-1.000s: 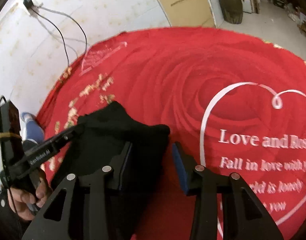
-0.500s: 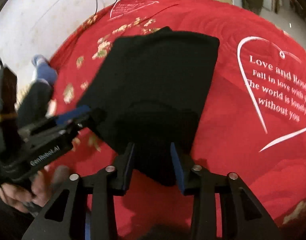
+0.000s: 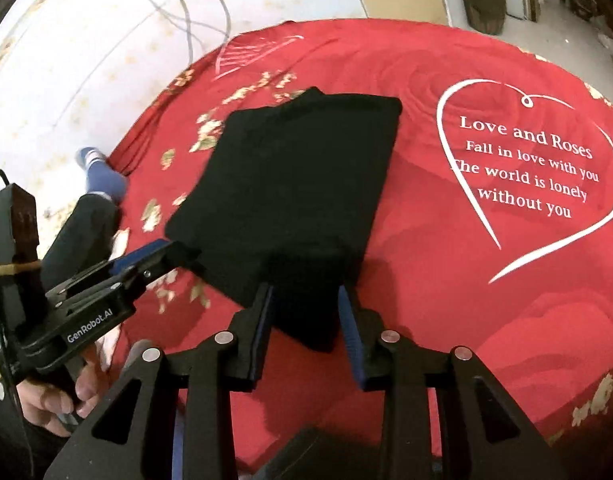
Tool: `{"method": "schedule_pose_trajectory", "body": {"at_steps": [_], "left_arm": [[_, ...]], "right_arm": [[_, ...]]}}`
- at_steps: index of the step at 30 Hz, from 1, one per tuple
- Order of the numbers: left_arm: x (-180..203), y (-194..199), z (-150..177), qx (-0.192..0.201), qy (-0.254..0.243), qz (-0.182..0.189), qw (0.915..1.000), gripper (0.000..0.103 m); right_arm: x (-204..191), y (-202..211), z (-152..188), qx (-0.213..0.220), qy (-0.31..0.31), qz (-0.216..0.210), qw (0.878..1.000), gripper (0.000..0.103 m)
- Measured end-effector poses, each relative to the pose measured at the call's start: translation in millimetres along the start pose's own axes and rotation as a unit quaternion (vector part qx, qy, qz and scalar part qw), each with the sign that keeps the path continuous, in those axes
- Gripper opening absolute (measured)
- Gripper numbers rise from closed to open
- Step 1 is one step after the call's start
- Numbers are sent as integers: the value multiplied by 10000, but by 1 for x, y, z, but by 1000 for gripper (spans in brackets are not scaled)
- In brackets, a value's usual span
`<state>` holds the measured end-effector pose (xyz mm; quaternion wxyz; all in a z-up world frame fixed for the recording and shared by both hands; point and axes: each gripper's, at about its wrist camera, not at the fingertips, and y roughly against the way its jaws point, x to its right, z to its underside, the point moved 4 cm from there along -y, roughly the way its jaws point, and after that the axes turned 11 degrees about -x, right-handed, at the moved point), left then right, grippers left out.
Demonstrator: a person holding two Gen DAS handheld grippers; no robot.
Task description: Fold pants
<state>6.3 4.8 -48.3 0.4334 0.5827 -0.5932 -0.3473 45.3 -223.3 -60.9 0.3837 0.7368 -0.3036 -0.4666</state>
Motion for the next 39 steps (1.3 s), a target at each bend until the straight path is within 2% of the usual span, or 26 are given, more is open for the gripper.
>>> {"method": "schedule_pose_trajectory", "body": {"at_steps": [7, 11, 14, 39], "left_arm": [[2, 21, 6, 220, -26, -34, 9997, 35], [4, 26, 5, 311, -54, -54, 9995, 35], [6, 27, 4, 350, -95, -43, 9993, 35], [8, 10, 1, 201, -178, -99, 9996, 35]], "right_arm": [[-12, 18, 18, 293, 240, -128, 9992, 34], [-8, 20, 23, 297, 167, -95, 9994, 34], [-3, 24, 26, 282, 70, -108, 9995, 41], [-3, 10, 15, 77, -75, -309, 9995, 42]]}}
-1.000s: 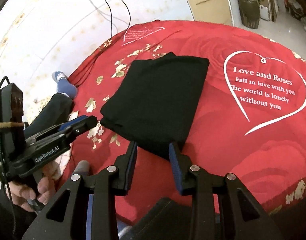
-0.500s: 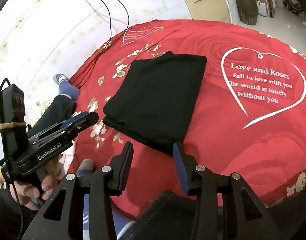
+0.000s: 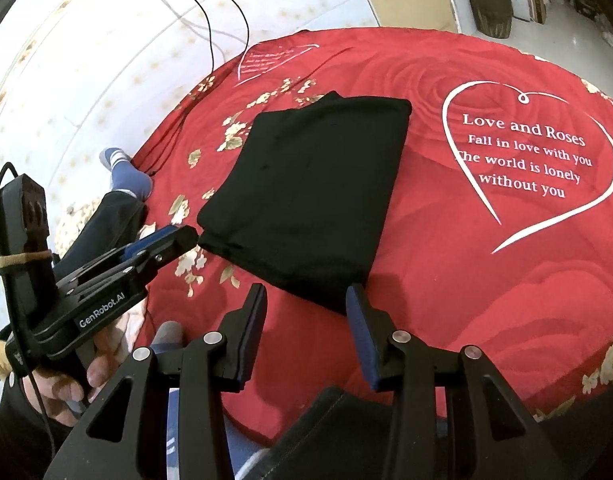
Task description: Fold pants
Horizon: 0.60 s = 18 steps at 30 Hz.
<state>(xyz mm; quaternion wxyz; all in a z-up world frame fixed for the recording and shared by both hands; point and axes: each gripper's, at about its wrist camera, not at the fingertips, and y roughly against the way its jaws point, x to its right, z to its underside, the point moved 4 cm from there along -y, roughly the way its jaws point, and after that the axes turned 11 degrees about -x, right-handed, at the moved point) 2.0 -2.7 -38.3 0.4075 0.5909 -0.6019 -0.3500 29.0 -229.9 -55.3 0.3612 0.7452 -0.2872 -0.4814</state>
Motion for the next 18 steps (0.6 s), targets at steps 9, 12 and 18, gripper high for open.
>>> {"method": "schedule_pose_trajectory", "body": {"at_steps": [9, 12, 18], "left_arm": [[4, -3, -1, -5, -101, -63, 9999, 38], [3, -3, -2, -9, -84, -93, 9999, 38], [0, -4, -6, 17, -76, -144, 9999, 38]], "right_arm": [[2, -1, -4, 11, -83, -119, 9999, 42], [3, -1, -6, 28, -125, -153, 9998, 42], [4, 0, -11, 69, -188, -190, 9996, 42]]}}
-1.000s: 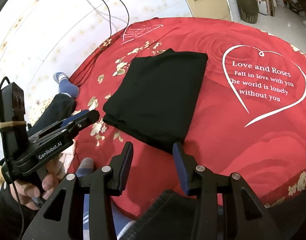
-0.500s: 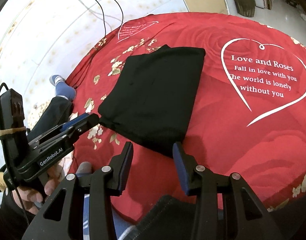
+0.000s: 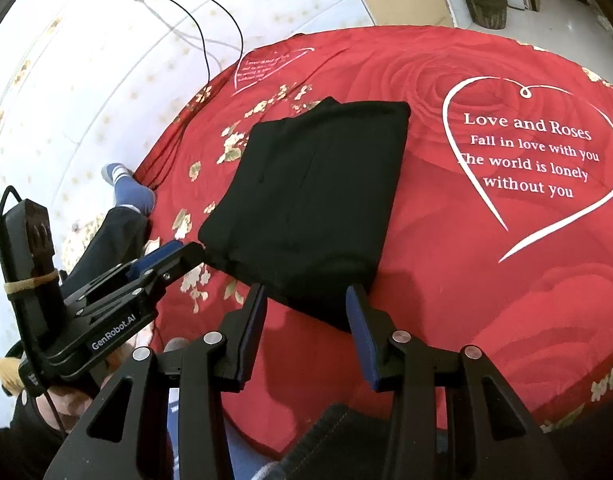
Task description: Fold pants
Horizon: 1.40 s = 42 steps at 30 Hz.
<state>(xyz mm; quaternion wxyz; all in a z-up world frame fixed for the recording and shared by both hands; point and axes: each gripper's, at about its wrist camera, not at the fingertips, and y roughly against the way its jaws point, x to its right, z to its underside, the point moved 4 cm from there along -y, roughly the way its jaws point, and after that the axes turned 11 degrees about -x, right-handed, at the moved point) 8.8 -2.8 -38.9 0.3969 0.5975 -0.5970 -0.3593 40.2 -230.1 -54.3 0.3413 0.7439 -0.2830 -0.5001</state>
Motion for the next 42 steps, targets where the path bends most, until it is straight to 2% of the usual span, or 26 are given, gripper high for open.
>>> {"method": "schedule_pose_trajectory", "body": {"at_steps": [4, 23, 25, 33, 40, 42], "left_arm": [[-2, -2, -5, 29, -28, -51, 10000, 38], [-19, -32, -41, -25, -89, -286, 9995, 40], [-24, -37, -45, -36, -66, -241, 9997, 43], [-55, -56, -60, -95, 301, -102, 9994, 46], [-53, -69, -66, -164, 120, -73, 9998, 50], [-59, -79, -66, -293, 230, -57, 9993, 51]], "right_arm": [[3, 0, -2, 15, -48, -47, 10000, 48], [23, -21, -38, 32, -289, -246, 9993, 49], [28, -23, -43, 46, -361, -246, 9990, 49], [51, -30, -58, 129, -735, -348, 9966, 49], [55, -36, -63, 142, -778, -384, 9961, 49], [57, -38, -66, 140, -831, -398, 9956, 49]]}}
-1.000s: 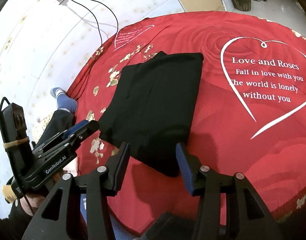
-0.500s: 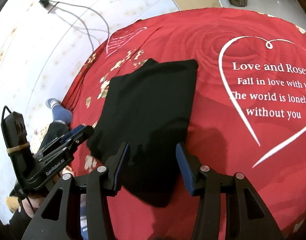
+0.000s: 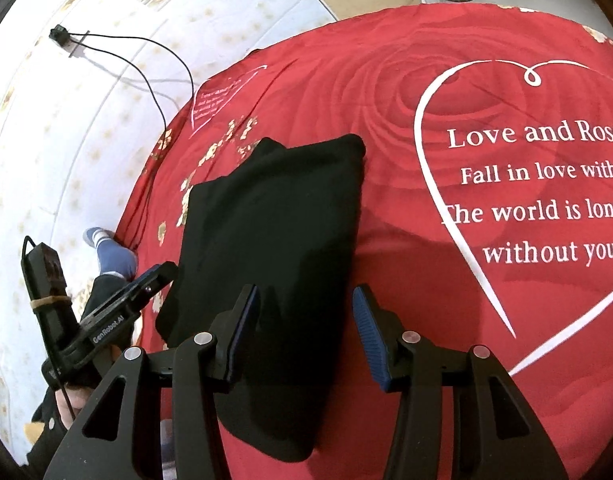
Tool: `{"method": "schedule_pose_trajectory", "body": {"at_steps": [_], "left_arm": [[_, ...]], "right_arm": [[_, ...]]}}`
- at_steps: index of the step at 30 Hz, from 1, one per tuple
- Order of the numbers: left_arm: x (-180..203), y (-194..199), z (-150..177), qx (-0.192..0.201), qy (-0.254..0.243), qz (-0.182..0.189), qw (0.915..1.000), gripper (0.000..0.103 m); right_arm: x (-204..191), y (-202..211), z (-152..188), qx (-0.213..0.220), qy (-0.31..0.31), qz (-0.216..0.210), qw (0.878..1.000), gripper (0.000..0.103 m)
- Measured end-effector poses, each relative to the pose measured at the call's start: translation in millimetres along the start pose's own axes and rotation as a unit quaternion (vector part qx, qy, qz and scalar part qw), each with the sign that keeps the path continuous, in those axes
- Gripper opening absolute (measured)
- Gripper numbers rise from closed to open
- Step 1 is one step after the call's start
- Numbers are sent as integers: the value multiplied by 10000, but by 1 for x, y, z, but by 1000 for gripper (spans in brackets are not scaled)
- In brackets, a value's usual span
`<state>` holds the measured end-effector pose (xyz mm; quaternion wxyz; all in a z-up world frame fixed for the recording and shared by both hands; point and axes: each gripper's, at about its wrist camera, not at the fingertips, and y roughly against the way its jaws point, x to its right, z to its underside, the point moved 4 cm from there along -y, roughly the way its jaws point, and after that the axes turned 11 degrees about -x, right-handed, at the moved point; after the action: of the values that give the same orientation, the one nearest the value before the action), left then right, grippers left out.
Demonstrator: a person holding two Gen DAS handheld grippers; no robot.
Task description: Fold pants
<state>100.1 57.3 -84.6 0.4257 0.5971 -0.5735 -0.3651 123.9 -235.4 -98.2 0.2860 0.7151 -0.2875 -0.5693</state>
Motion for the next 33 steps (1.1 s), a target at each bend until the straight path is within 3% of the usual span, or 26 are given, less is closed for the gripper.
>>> {"method": "schedule_pose_trajectory", "body": {"at_steps": [4, 10, 13, 16, 24, 33], "left_arm": [[-11, -5, 4, -21, 309, 233, 9992, 58], [-7, -7, 0, -2, 156, 206, 9997, 58], [-2, -11, -5, -24, 96, 376, 9992, 58], [0, -15, -9, -15, 82, 429, 9990, 65], [2, -14, 2, -67, 332, 634, 9974, 65], [14, -7, 9, -147, 118, 481, 9987, 55]], "right_arm": [[4, -11, -1, -184, -145, -111, 9997, 49], [-3, -17, -3, -205, 32, -100, 9997, 49], [-3, -17, -5, -154, 23, -79, 9998, 49], [-2, -19, -6, -123, 4, -118, 9999, 49], [-1, -22, -7, -110, -30, -334, 9994, 50], [-7, -25, -1, -232, -29, -459, 9987, 51]]}}
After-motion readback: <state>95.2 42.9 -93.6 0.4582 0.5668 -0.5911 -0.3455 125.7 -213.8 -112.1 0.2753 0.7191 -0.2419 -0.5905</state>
